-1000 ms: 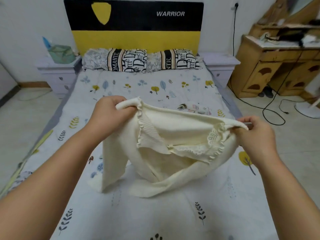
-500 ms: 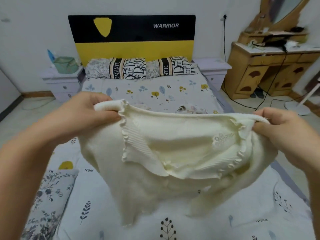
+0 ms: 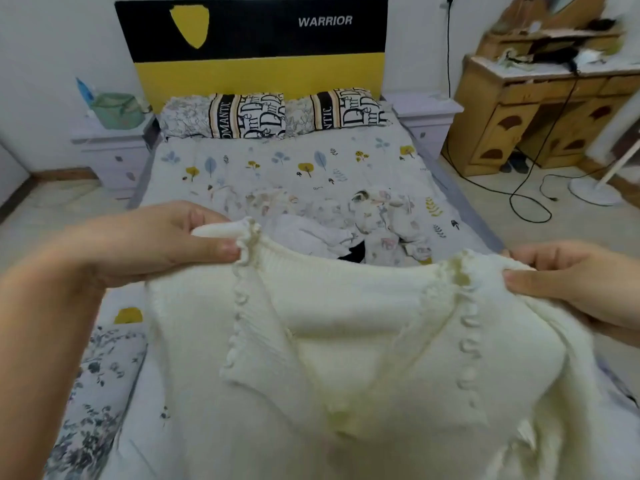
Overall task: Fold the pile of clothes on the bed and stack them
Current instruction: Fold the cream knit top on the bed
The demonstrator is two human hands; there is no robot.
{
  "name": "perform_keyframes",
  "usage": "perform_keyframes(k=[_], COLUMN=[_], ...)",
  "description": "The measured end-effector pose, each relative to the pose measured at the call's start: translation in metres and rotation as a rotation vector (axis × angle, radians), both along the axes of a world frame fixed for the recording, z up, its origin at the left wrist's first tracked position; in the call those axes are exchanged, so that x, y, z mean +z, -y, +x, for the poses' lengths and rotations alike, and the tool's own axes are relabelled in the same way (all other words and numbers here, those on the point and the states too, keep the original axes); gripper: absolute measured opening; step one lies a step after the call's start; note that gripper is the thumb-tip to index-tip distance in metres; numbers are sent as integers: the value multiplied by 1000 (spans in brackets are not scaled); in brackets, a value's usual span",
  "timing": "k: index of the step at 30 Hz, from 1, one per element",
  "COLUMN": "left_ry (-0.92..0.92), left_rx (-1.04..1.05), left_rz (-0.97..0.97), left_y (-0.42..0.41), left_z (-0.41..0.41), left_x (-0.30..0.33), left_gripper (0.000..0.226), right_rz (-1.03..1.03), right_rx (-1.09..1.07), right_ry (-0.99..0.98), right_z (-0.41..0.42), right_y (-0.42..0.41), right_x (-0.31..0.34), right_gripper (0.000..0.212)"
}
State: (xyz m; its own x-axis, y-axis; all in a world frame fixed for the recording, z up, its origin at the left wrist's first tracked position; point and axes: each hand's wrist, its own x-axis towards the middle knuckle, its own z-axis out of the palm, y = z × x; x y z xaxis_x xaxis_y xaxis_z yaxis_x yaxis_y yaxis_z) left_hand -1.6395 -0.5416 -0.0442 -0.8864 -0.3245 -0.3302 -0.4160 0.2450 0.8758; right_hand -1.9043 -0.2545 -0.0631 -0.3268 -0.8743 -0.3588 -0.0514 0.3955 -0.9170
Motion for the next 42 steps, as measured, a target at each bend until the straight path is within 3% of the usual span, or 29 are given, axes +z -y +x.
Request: perform_keyframes(k=[2, 6, 16, 21, 24, 32, 35, 36, 38, 42], left_ry=[78, 174, 118, 118, 139, 260, 283, 281, 240, 38], left_rx=[0, 191, 339, 375, 362, 301, 345, 356, 348, 163], left_rz=[-55, -205, -478, -581, -660, -923, -997, -1021, -1043, -1022], left_y=[0, 7, 23, 40, 52, 84, 86, 83, 65, -5], left_z=[-19, -57, -144, -191, -214, -257, -270, -274, -279, -279], left_x=[-35, -118, -246, -291, -320, -400, -422, -429, -441, -474], left_gripper=[72, 36, 26, 29, 24, 28, 20, 27, 41, 42], right_rz=[100, 233, 216, 335, 408, 413, 394, 399, 416, 498], right_rx=[-56, -241, -520, -493, -479, -514, -501, -484, -447, -458], right_ry=[9, -69, -396, -633, -734, -721, -677, -647, -629, -565], right_z=[-13, -34, -89, -128, -147, -197, -204, -203, -194, -152], right_y=[8, 20, 56, 89, 106, 148, 159, 159, 155, 117], right_x=[-37, -116, -239, -284, -315, -391, -418, -425, -437, -443], right_gripper=[69, 18, 29, 14, 20, 17, 30, 37, 44, 49])
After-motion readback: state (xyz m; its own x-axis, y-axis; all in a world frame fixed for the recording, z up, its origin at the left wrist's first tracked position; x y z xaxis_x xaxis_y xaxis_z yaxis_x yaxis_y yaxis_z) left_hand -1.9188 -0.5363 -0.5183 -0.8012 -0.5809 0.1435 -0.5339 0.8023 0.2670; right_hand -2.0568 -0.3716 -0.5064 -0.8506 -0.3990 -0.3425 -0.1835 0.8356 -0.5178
